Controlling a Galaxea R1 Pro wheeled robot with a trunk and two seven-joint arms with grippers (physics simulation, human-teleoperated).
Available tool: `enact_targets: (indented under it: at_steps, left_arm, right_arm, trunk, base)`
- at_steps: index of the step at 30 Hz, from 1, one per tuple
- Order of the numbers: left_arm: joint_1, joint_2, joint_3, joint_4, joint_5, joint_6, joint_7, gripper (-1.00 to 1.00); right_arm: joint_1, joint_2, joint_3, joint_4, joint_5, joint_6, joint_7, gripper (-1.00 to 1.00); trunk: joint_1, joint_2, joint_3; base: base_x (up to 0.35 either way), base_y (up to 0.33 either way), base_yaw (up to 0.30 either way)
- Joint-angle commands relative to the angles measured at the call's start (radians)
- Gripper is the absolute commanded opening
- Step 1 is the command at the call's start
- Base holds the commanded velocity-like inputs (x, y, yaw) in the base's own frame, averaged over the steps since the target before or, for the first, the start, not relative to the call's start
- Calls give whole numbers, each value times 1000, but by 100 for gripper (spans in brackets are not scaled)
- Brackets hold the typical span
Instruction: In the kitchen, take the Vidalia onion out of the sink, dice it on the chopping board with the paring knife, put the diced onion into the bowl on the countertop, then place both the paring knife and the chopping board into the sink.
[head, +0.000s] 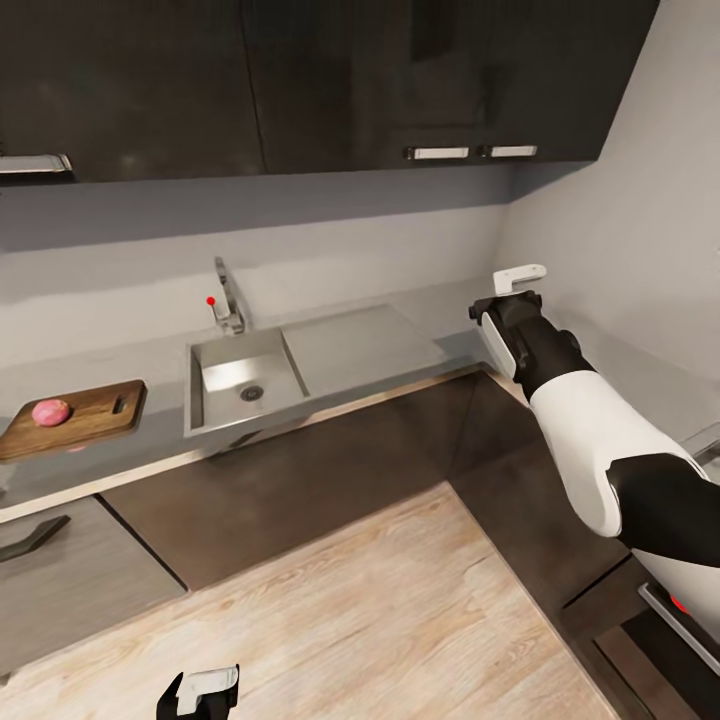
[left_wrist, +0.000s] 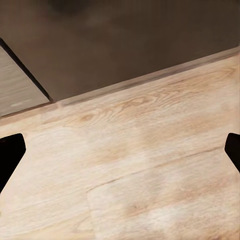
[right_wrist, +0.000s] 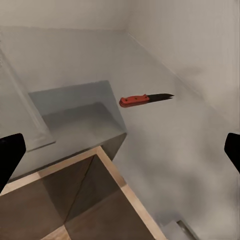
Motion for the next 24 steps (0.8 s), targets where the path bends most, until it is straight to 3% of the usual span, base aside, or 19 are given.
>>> enact_targets:
  at_steps: [1,24]
  left_arm:
    - [-2,0,0,4,4,-6,-1,100]
    - [-2,-5,0,4,4,-6,-1,100]
  right_arm:
    - [-1,-1,6,-1,6,9,-1,100]
    - [7,-1,5,-1,6,-6,-2,100]
  trunk:
    - [1,-2,0]
    - [1,-2,36]
  base:
    - [0,0,0]
    - [0,0,0]
